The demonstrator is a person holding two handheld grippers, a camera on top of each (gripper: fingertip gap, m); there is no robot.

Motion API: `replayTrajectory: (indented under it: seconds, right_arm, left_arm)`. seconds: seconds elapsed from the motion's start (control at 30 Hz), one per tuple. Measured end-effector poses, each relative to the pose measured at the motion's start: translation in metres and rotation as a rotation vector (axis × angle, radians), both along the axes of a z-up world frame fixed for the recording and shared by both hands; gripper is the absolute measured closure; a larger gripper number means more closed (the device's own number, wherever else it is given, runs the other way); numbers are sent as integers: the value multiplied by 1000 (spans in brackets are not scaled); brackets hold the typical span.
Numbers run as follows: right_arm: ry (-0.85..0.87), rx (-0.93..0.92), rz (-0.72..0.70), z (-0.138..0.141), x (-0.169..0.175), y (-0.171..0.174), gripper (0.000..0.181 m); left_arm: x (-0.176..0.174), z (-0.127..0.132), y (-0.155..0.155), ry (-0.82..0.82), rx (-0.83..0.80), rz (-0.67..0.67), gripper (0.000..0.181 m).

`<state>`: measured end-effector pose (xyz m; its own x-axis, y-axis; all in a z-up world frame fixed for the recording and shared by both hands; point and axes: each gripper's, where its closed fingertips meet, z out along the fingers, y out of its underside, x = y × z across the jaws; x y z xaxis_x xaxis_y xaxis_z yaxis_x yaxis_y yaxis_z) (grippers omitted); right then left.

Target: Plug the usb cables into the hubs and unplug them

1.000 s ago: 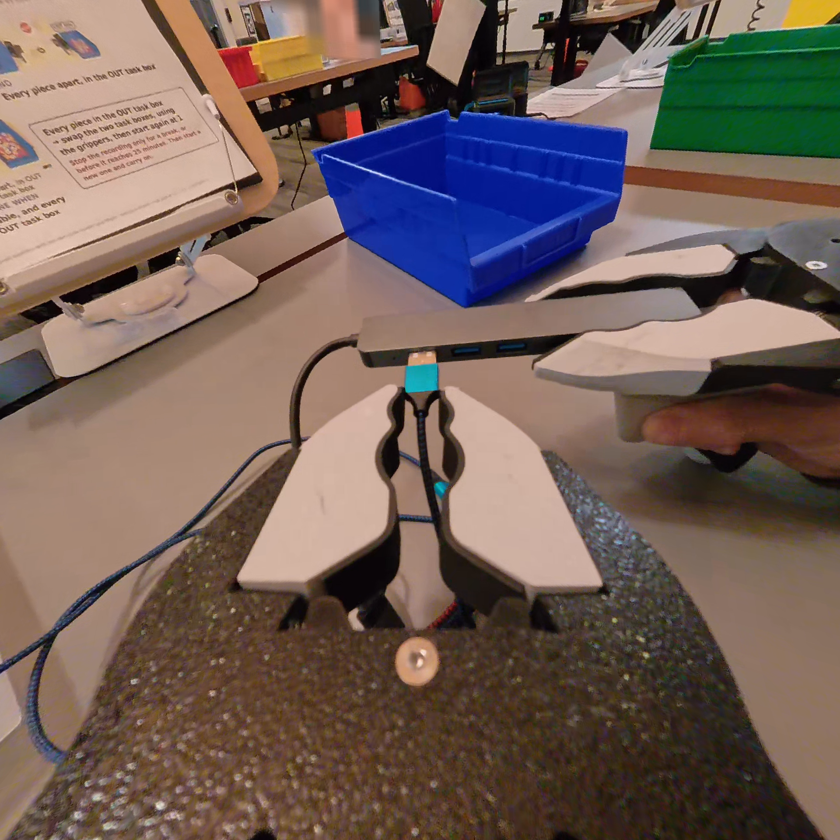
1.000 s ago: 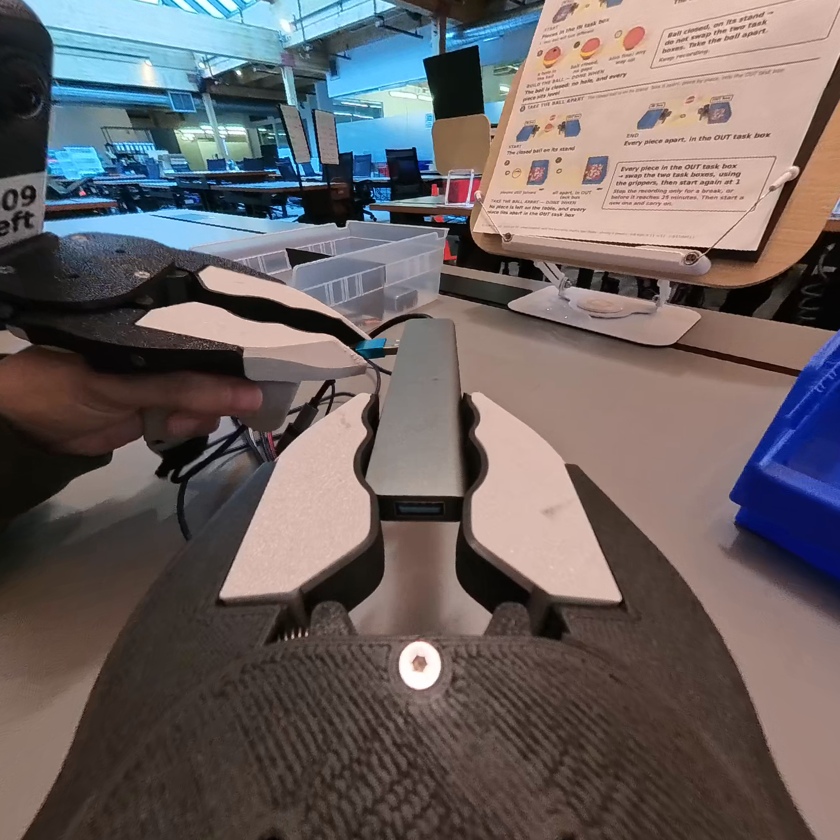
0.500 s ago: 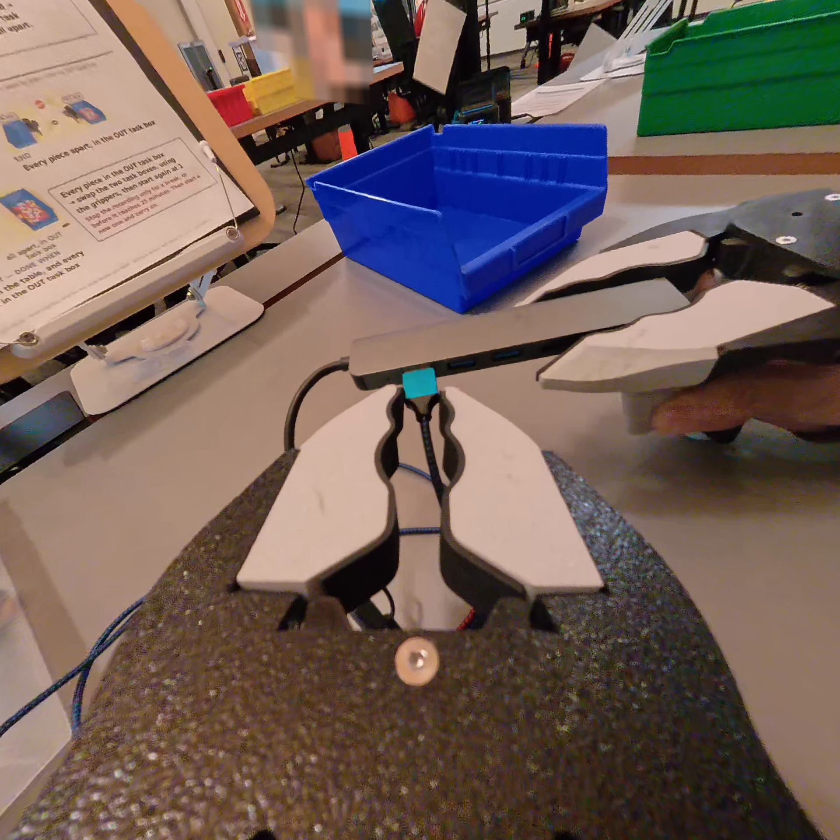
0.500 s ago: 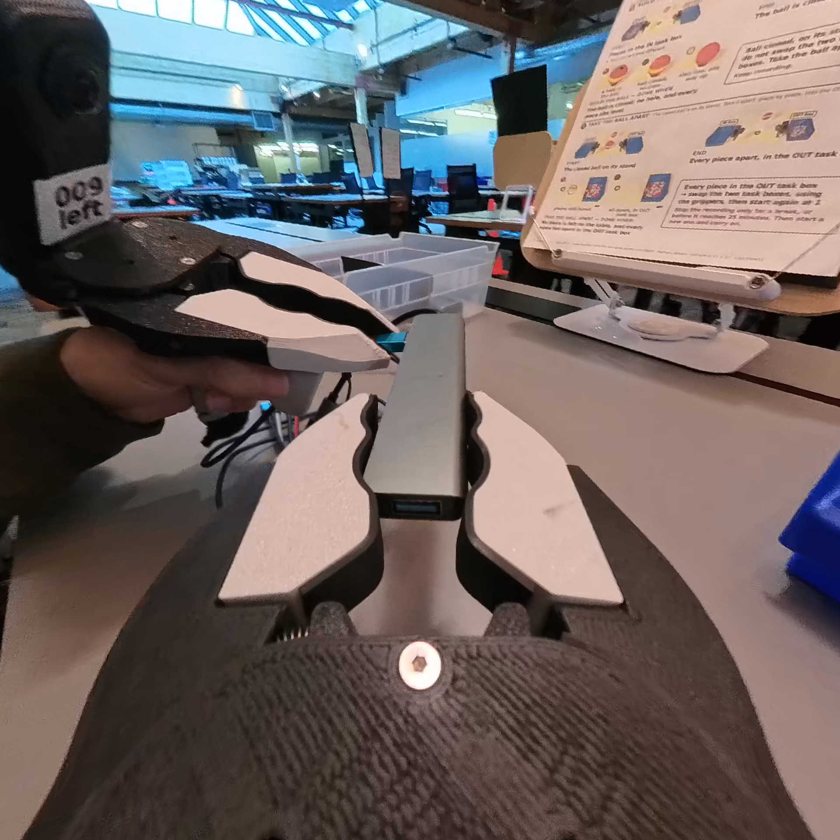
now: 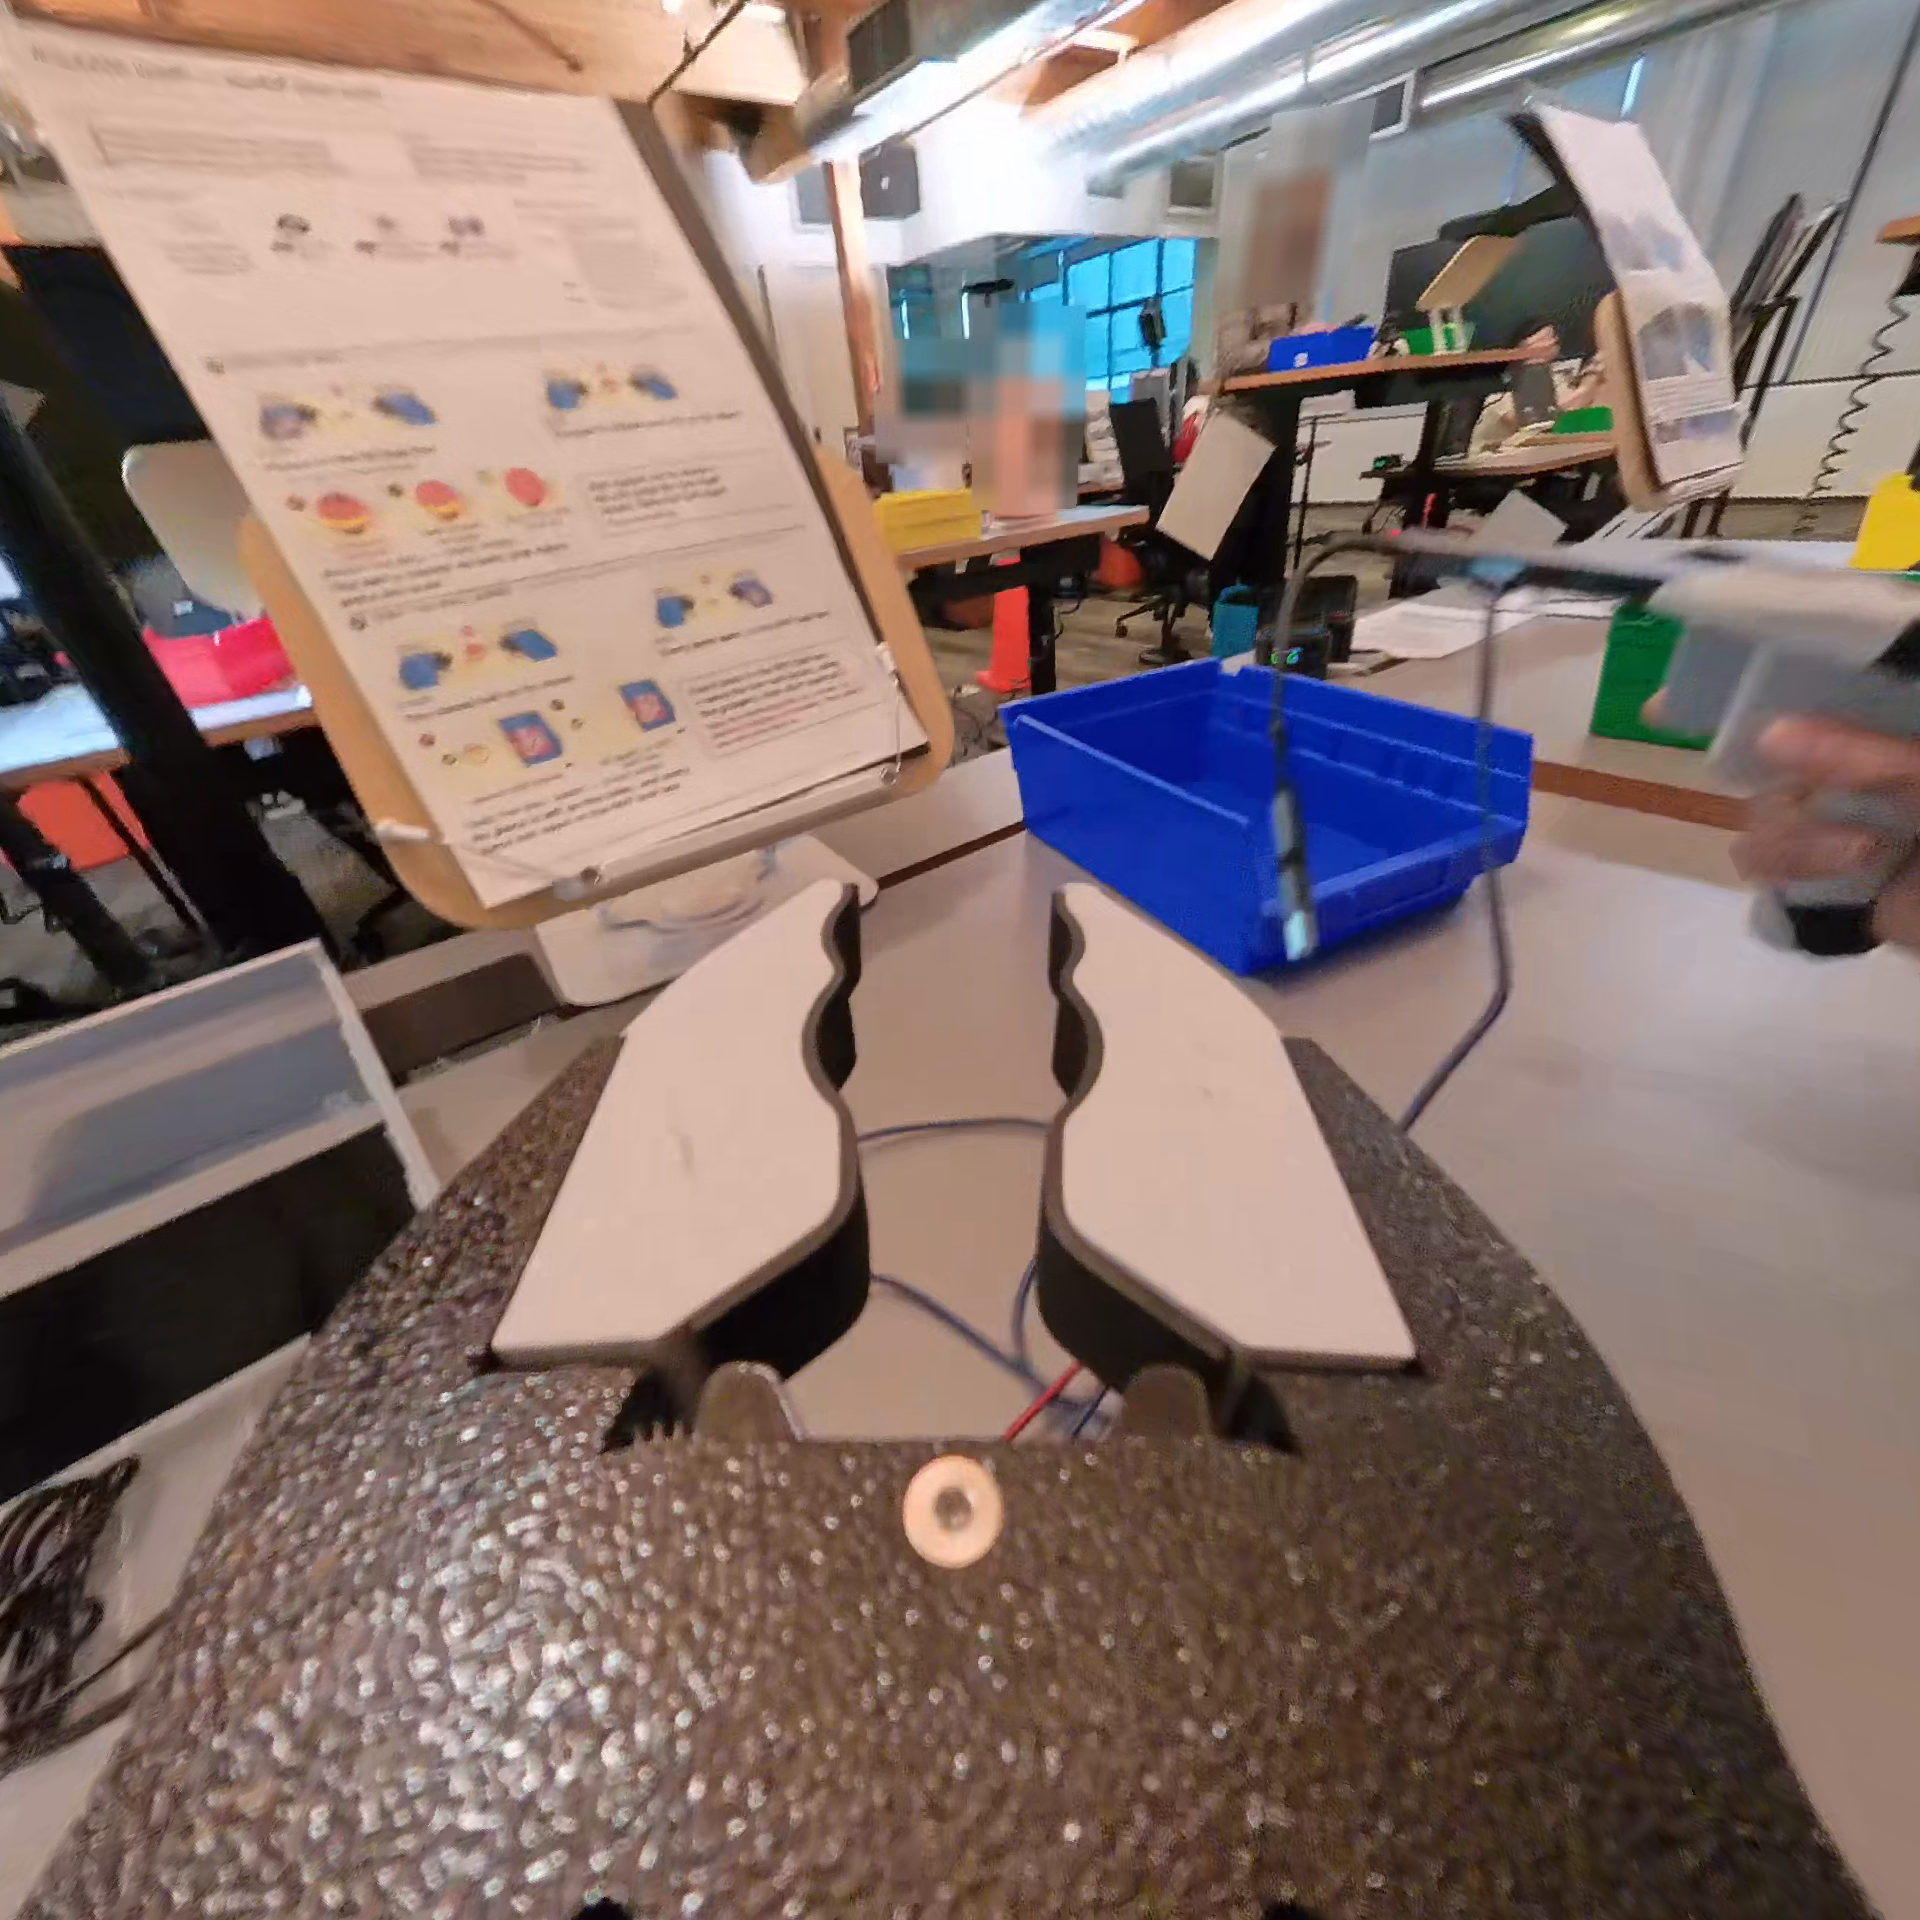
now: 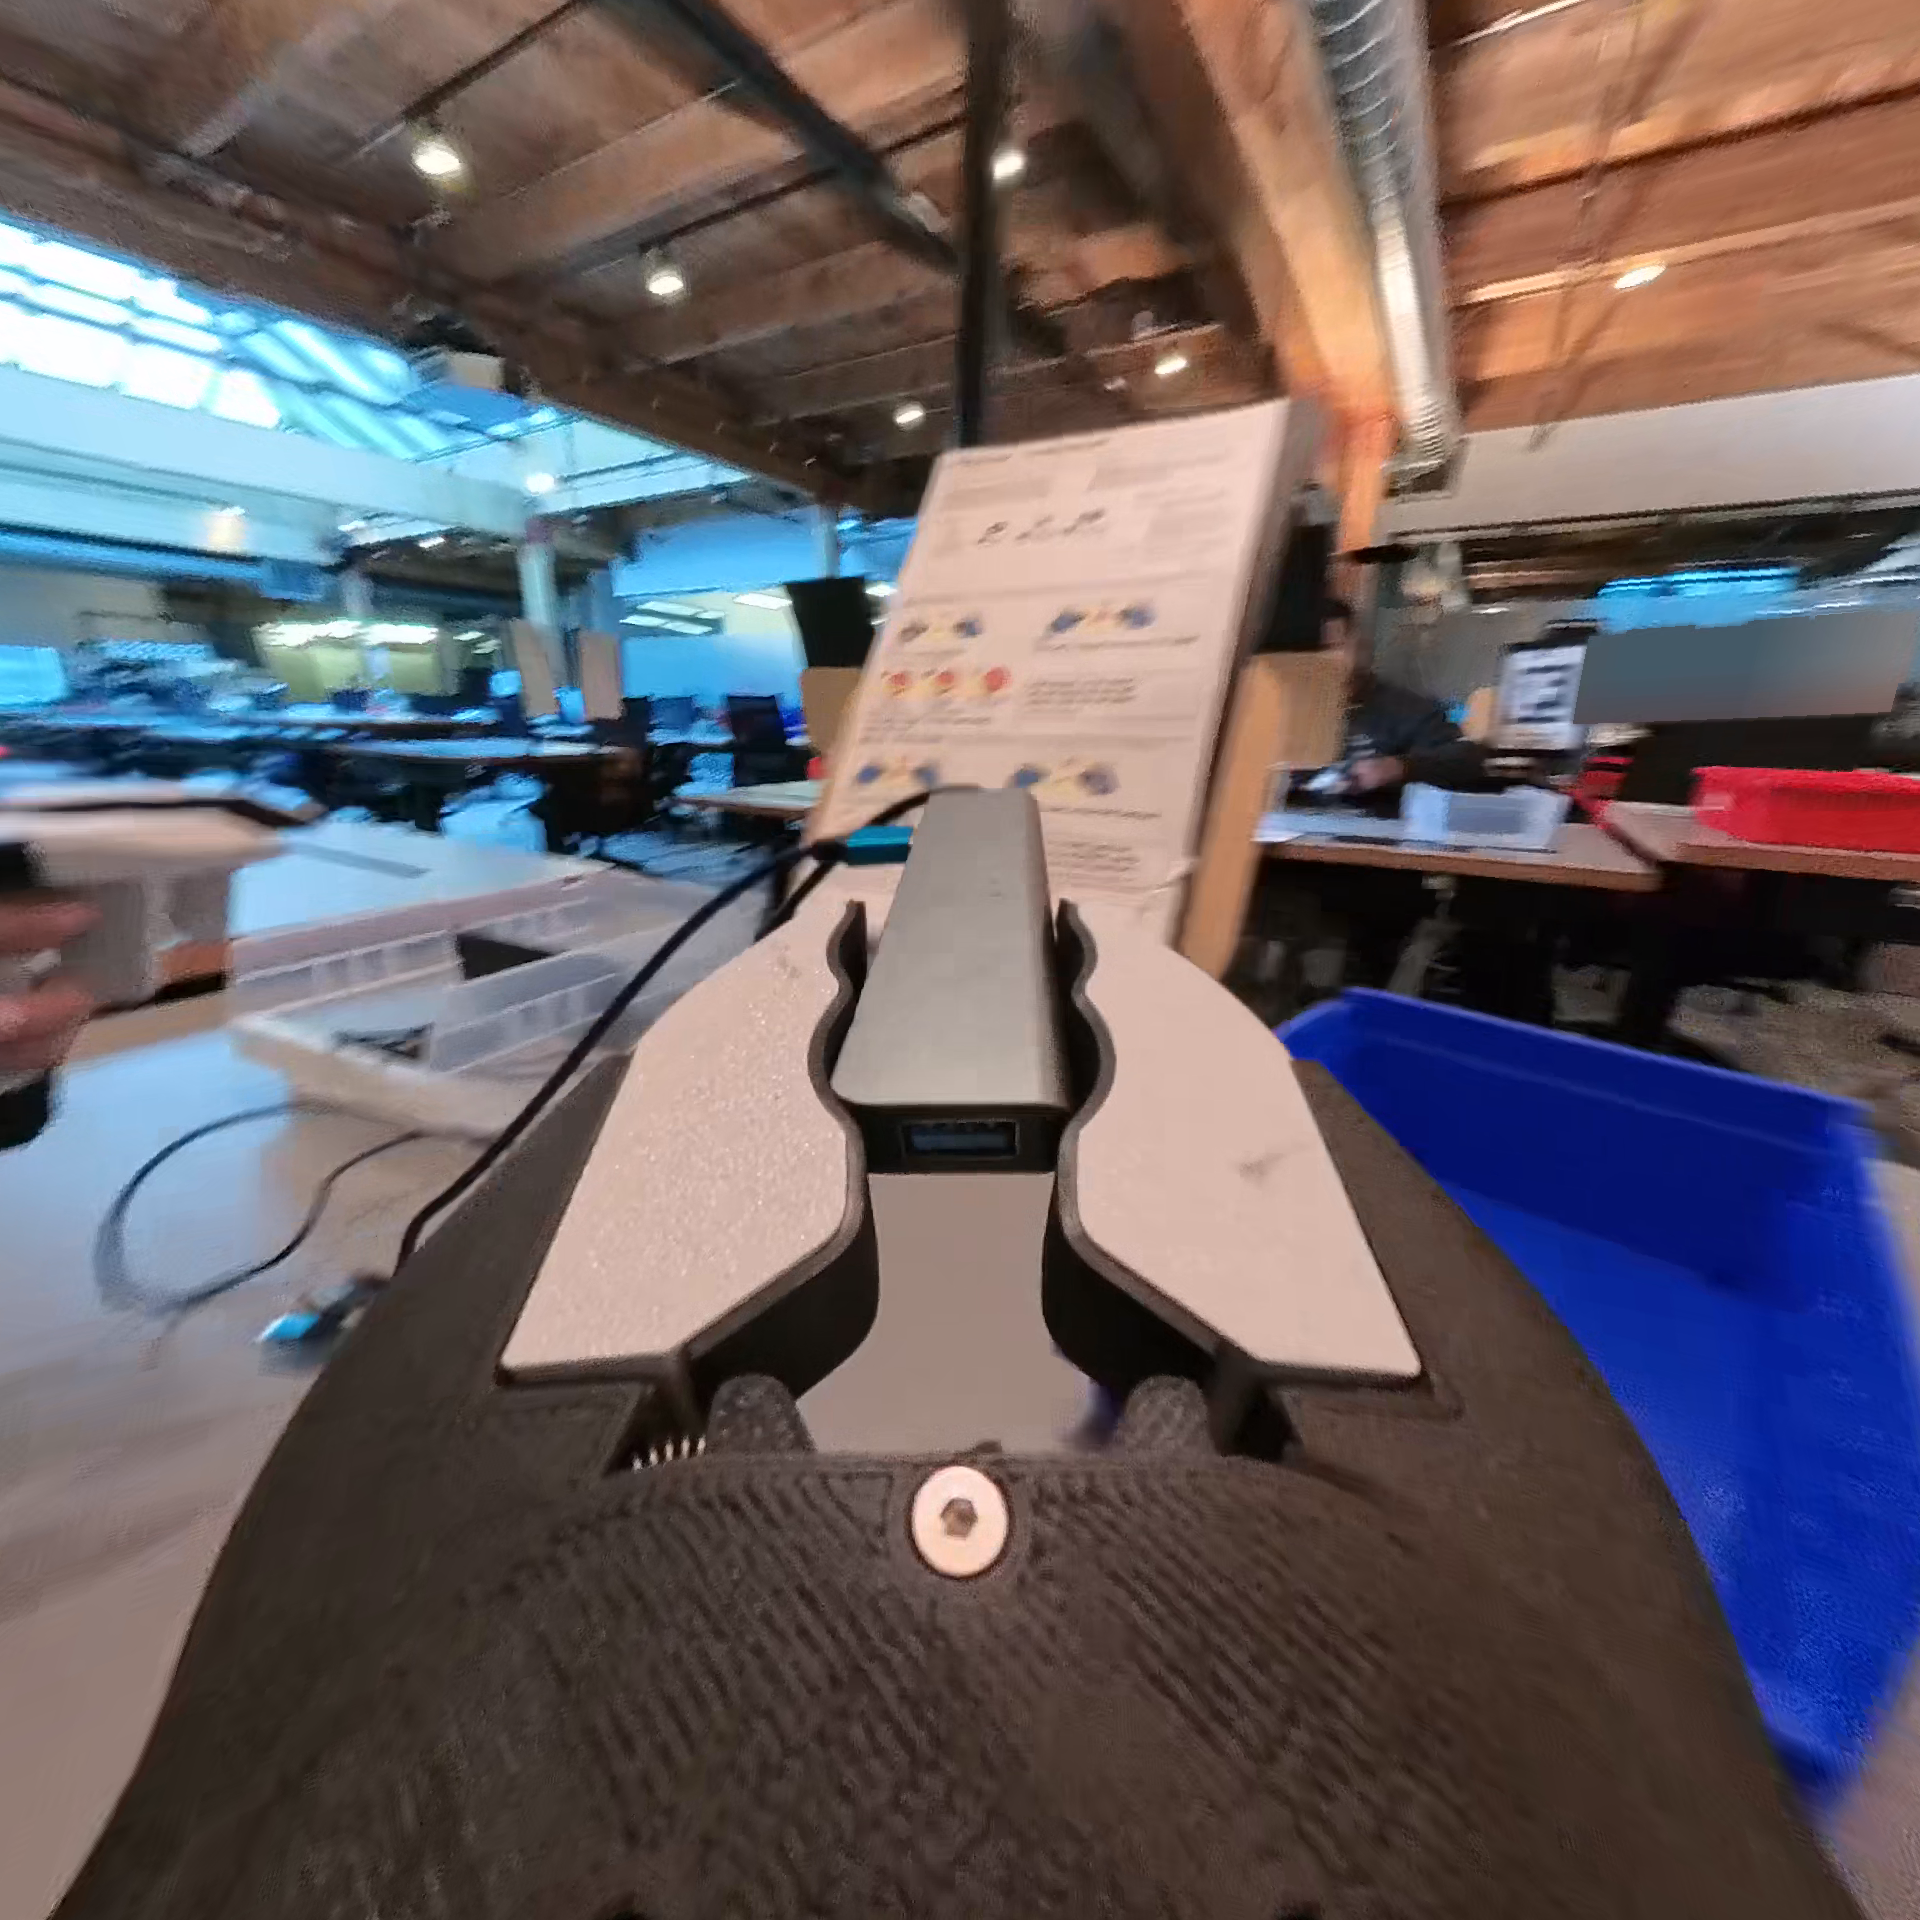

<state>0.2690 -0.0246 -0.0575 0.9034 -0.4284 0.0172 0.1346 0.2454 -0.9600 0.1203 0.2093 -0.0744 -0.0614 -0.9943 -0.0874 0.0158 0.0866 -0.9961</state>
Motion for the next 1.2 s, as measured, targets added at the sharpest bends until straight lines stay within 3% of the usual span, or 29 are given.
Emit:
replayTrajectory:
  seconds: [0.1,0.2,0.33,0.47,0.53,0.7,0.87,0.97,1.03,1.2]
  right_arm:
    - [31,33,-156,19,38,-36,146]
    - [27,49,-269,37,79,-45,146]
    - [-4,-96,-347,42,135,-18,145]
    - [45,-317,-303,18,181,23,146]
    - [-37,-435,-369,16,198,31,146]
    - [-86,-503,-393,23,224,46,146]
    - [-25,-606,-431,-13,250,49,146]
    - [13,-716,-379,-44,250,56,144]
    - [27,-777,-347,-58,247,59,134]
    - [68,-802,-298,-60,236,62,103]
  left_arm:
    - [0,-9,7,52,-55,-18,148]
    - [3,-16,6,79,-71,-30,148]
    - [9,-23,1,112,-52,-46,149]
    - [14,-32,-3,139,-36,-51,151]
    - [15,-36,-3,156,-16,-48,151]
    - [20,-49,-5,194,-11,-64,152]
    - [25,-63,-10,243,-10,-86,152]
    - [26,-68,-10,265,3,-87,152]
    - [26,-71,-10,273,-2,-88,152]
    - [27,-75,-6,290,-30,-87,152]
